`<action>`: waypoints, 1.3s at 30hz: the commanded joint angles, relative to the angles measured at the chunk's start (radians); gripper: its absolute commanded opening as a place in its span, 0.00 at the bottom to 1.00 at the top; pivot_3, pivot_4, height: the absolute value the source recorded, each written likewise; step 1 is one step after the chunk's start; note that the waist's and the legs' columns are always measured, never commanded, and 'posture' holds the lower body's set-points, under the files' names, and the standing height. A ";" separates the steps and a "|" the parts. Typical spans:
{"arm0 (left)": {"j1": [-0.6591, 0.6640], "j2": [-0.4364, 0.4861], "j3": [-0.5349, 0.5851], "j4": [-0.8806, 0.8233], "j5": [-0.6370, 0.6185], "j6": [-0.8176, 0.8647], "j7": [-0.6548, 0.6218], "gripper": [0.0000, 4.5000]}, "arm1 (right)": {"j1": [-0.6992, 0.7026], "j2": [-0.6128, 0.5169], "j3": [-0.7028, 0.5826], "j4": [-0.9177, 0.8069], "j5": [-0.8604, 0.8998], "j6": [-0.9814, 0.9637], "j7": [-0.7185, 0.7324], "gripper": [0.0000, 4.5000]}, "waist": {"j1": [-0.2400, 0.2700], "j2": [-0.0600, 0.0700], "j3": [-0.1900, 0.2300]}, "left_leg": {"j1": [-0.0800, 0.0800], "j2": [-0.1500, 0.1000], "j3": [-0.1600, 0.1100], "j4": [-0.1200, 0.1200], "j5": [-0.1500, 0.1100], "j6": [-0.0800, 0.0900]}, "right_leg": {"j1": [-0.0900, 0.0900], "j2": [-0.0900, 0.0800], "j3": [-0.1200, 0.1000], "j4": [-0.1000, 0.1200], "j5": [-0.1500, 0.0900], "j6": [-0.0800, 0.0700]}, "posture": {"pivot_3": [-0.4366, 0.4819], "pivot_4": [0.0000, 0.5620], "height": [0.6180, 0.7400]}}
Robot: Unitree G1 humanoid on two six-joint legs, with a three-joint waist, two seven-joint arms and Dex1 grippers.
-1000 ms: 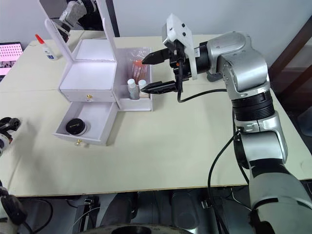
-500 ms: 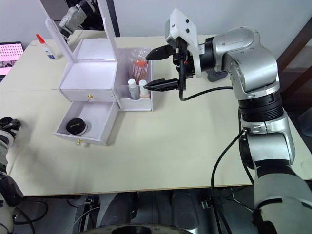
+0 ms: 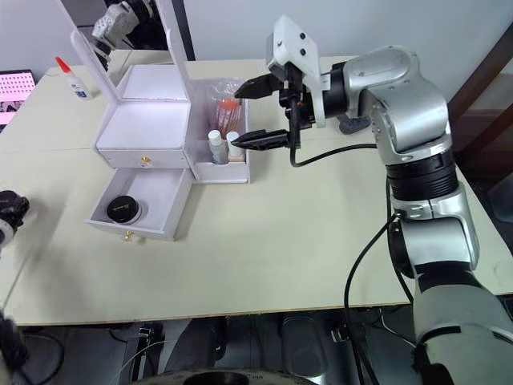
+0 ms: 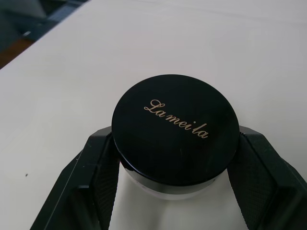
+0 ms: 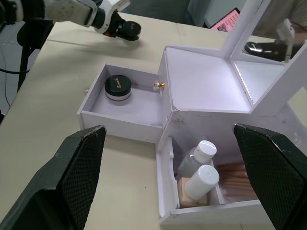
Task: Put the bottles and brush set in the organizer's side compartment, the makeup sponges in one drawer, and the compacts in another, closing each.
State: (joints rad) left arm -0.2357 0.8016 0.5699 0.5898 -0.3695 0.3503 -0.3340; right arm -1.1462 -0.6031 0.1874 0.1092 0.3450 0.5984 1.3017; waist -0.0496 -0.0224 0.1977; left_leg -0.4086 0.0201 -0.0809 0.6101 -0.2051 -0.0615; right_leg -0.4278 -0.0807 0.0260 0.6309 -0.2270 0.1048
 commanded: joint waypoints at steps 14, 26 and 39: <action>0.350 0.124 0.044 -1.040 -0.361 0.353 -0.384 0.59 | 0.023 0.017 -0.008 -0.019 0.009 -0.045 0.025 1.00 | 0.003 0.002 0.002 | -0.001 0.000 0.001 0.001 0.000 0.000 | 0.000 0.000 0.000 -0.001 -0.002 -0.006 | 0.48 0.27 1.00; 0.008 0.116 -0.382 -0.764 -0.148 0.228 -0.517 0.59 | 0.067 0.000 -0.042 -0.108 0.024 -0.003 -0.050 1.00 | 0.005 0.002 0.001 | -0.001 0.000 0.001 0.002 0.000 0.000 | 0.000 0.001 0.000 -0.001 -0.002 -0.005 | 0.48 0.27 1.00; -0.049 0.088 -0.507 -0.651 -0.023 0.135 -0.626 0.59 | 0.109 -0.043 -0.067 -0.176 0.050 0.048 -0.107 1.00 | 0.006 0.002 0.001 | -0.001 0.000 0.001 0.002 0.001 0.000 | 0.000 0.001 0.000 -0.001 -0.002 -0.004 | 0.48 0.27 1.00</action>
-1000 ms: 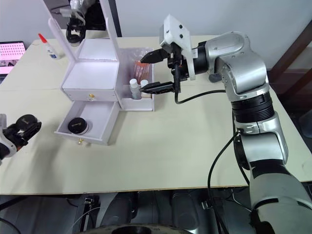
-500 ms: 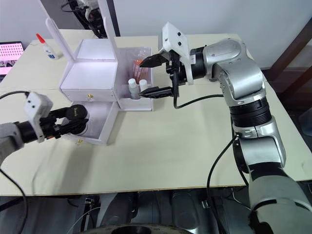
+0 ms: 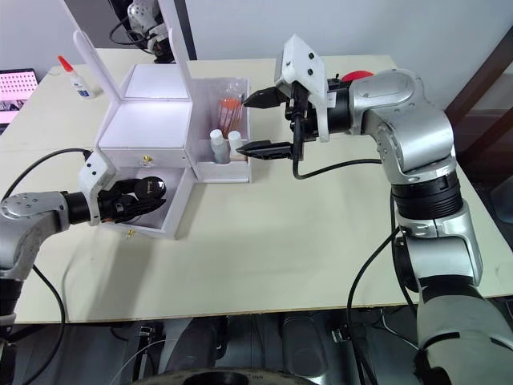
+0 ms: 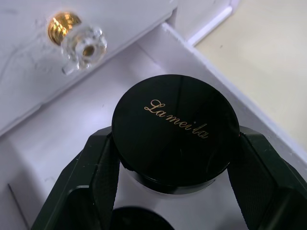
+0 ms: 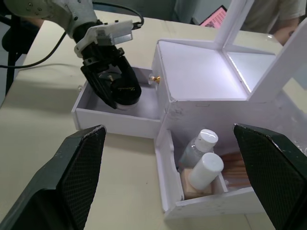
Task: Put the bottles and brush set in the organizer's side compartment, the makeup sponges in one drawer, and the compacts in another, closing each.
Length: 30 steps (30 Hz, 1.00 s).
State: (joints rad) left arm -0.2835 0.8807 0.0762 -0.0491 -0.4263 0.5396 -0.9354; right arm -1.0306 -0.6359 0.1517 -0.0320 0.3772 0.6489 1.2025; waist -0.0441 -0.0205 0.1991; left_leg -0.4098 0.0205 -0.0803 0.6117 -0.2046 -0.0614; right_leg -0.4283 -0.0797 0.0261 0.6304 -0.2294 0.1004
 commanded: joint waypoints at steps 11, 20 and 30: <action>-0.055 0.005 -0.003 0.017 0.032 -0.033 -0.058 0.99 | -0.014 0.004 -0.030 -0.023 0.016 -0.019 -0.028 1.00 | 0.000 0.000 0.000 | 0.000 0.000 0.000 0.000 0.000 0.000 | 0.000 0.000 0.000 0.000 0.000 0.000 | 0.48 0.27 1.00; -0.007 0.094 0.242 -0.175 -0.150 0.109 -0.100 0.99 | -0.017 -0.020 -0.018 -0.024 0.030 -0.017 0.026 1.00 | -0.003 0.000 0.000 | 0.000 0.000 0.000 0.000 0.000 0.000 | 0.000 0.000 0.000 0.000 0.000 0.000 | 0.48 0.27 1.00; 0.577 -0.087 0.735 -0.419 -0.294 0.217 -0.059 0.99 | -0.012 -0.032 0.025 -0.068 0.126 0.027 0.187 1.00 | -0.019 0.000 0.000 | 0.001 0.001 0.000 0.000 0.000 0.001 | 0.000 0.000 0.000 0.000 -0.001 0.000 | 0.48 0.27 1.00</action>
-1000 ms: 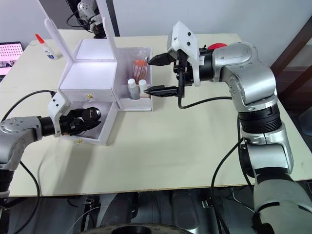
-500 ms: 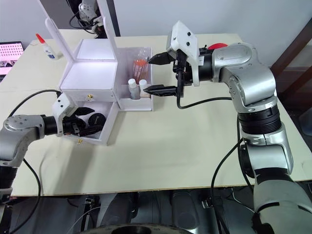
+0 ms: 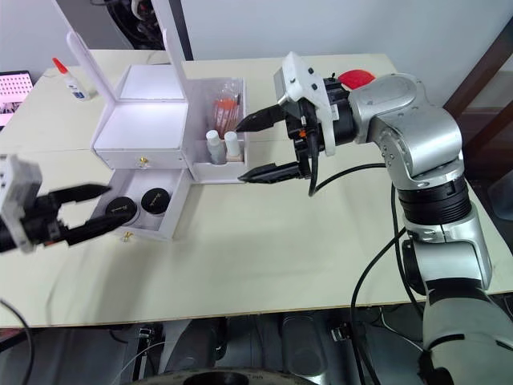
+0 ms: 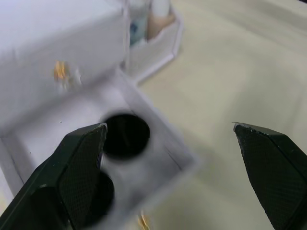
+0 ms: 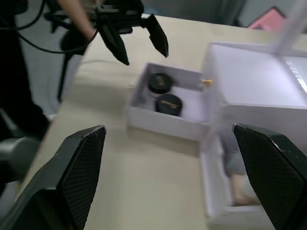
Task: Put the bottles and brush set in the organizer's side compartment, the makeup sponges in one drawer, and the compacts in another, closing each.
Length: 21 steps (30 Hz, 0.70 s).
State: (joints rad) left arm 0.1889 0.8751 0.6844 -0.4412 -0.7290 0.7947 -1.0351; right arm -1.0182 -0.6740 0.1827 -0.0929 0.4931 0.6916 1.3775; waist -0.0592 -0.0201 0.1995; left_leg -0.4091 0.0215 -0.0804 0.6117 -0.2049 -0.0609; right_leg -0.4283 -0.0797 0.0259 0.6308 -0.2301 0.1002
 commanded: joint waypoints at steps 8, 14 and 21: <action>0.199 -0.268 0.060 -0.006 0.122 -0.239 0.169 0.25 | -0.052 0.050 0.025 0.070 -0.046 -0.098 0.000 1.00 | 0.015 -0.002 -0.001 | 0.000 0.000 0.001 0.002 0.000 -0.001 | 0.001 -0.002 0.000 -0.002 0.000 -0.001 | 0.48 0.27 1.00; 0.136 -0.329 -0.085 0.106 0.228 -0.377 0.231 0.01 | -0.051 0.051 0.012 0.064 -0.063 -0.103 -0.034 1.00 | 0.016 -0.002 -0.001 | -0.001 0.000 0.001 0.001 0.000 -0.001 | 0.001 -0.002 0.000 -0.003 0.001 -0.001 | 0.48 0.27 1.00; 0.000 -0.311 -0.218 0.215 0.260 -0.401 0.240 0.01 | -0.032 0.040 -0.003 0.036 -0.065 -0.090 -0.078 1.00 | 0.018 -0.001 -0.001 | 0.000 0.000 0.001 0.001 0.000 0.000 | 0.001 -0.001 0.000 -0.001 0.001 -0.001 | 0.48 0.27 1.00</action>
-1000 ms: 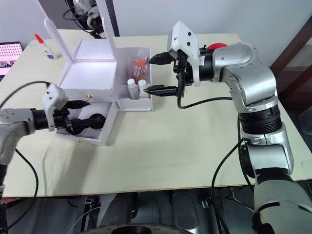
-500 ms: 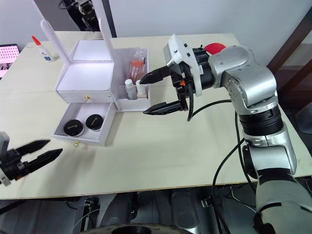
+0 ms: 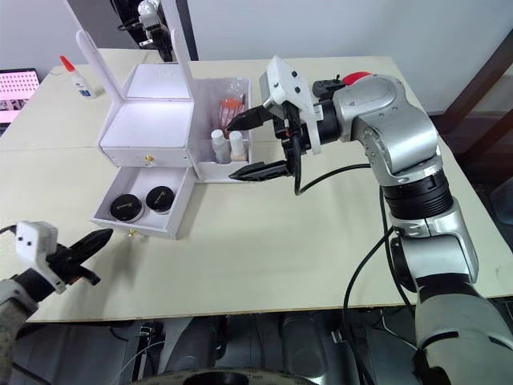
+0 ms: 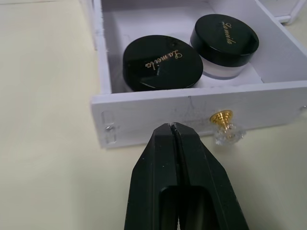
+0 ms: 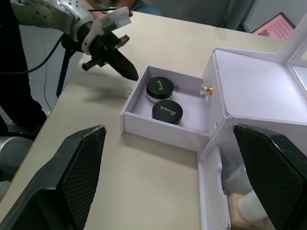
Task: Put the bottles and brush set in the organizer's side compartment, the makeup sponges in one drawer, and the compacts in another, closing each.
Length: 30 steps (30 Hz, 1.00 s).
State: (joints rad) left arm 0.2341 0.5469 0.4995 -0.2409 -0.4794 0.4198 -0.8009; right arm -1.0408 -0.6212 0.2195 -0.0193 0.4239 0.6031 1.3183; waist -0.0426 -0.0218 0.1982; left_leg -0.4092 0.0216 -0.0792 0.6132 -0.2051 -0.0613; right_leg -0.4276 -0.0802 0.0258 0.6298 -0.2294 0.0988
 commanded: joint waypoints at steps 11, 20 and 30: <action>-0.293 0.029 -0.137 0.166 0.011 -0.029 0.005 0.01 | 0.003 -0.033 -0.061 -0.071 0.009 0.019 -0.072 1.00 | 0.023 0.000 0.000 | 0.000 0.000 0.000 0.000 0.000 0.000 | 0.001 0.000 0.000 0.000 0.000 0.001 | 0.48 0.27 1.00; -0.501 0.061 -0.227 0.379 0.101 -0.091 0.011 0.01 | 0.007 -0.037 -0.074 -0.083 0.007 0.025 -0.097 1.00 | 0.023 0.000 0.000 | 0.000 0.000 0.000 0.000 0.000 0.000 | 0.001 0.000 0.000 0.000 0.000 0.001 | 0.48 0.27 1.00; -0.648 0.064 -0.275 0.524 0.163 -0.152 0.017 0.01 | 0.021 -0.052 -0.083 -0.095 0.005 0.034 -0.118 1.00 | 0.026 0.000 0.000 | 0.000 0.000 0.000 0.000 0.000 0.000 | 0.001 0.001 0.000 0.001 0.001 0.003 | 0.48 0.27 1.00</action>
State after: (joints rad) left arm -0.3813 0.5961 0.2279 0.2855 -0.3304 0.2941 -0.7852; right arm -1.0151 -0.6620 0.1782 -0.0775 0.4170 0.6418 1.2103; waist -0.0165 -0.0215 0.1984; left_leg -0.4094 0.0215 -0.0796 0.6133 -0.2048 -0.0610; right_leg -0.4269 -0.0795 0.0252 0.6306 -0.2280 0.1014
